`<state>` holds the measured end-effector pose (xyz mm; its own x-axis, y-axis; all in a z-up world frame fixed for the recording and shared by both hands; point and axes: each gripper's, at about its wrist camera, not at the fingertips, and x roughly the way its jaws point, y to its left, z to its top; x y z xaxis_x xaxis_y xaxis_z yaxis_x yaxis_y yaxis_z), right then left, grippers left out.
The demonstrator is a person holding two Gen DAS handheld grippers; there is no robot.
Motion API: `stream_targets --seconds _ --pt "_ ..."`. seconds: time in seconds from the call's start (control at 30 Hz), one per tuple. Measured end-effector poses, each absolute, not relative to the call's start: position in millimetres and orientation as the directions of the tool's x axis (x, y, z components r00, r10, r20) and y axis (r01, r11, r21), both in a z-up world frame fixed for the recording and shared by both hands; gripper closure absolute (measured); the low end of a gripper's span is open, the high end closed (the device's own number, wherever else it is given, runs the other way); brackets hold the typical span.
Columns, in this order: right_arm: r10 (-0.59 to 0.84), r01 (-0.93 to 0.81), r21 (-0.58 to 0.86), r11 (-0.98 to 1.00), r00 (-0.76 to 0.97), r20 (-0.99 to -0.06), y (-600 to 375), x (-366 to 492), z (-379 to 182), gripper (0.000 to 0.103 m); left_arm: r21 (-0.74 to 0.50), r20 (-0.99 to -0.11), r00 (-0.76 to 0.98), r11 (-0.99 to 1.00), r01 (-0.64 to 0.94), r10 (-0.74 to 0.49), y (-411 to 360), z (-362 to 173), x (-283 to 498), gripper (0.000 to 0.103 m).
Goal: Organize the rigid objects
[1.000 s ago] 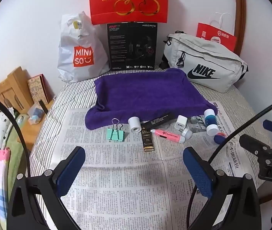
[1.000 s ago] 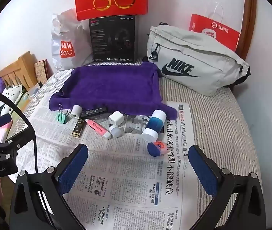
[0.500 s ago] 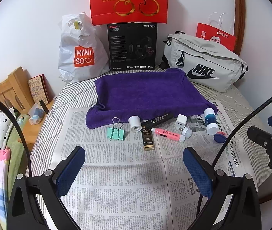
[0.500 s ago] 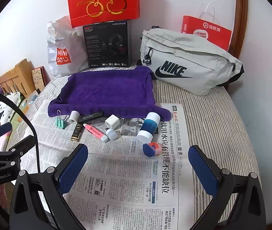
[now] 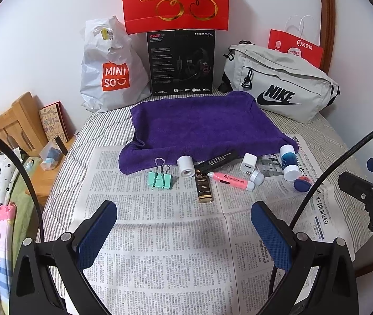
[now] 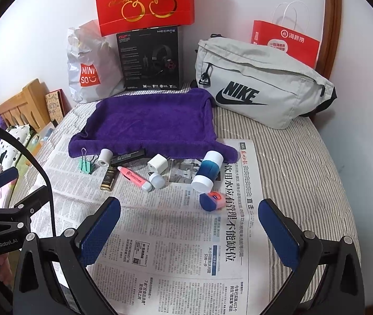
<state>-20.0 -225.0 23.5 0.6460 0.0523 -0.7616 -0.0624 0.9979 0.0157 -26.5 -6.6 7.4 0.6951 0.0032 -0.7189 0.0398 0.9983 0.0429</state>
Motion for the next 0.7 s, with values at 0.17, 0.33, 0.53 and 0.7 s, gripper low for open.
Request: stream_targets --seconds 0.17,0.33,0.53,0.7 --pt "0.052 -0.062 0.016 0.998 0.641 -0.766 -224.9 -21.0 23.4 0.0 0.043 -0.721 0.693 0.998 0.044 0.001 -7.5 8.5 -26.5 0.0" --pt "0.056 -0.058 0.024 0.998 0.643 -0.764 -225.9 -20.8 25.1 0.0 0.043 -0.72 0.694 0.998 0.044 0.0 -7.3 8.7 -26.8 0.0" --pt "0.052 -0.058 0.018 0.998 0.644 -0.763 -224.4 -22.1 25.3 0.0 0.047 -0.717 0.697 0.998 0.041 0.005 -6.9 9.5 -28.4 0.0" --pt "0.05 -0.057 0.018 0.998 0.641 -0.766 -223.9 -22.9 24.1 0.0 0.047 -0.717 0.697 0.998 0.042 0.005 -6.0 9.6 -29.1 0.0"
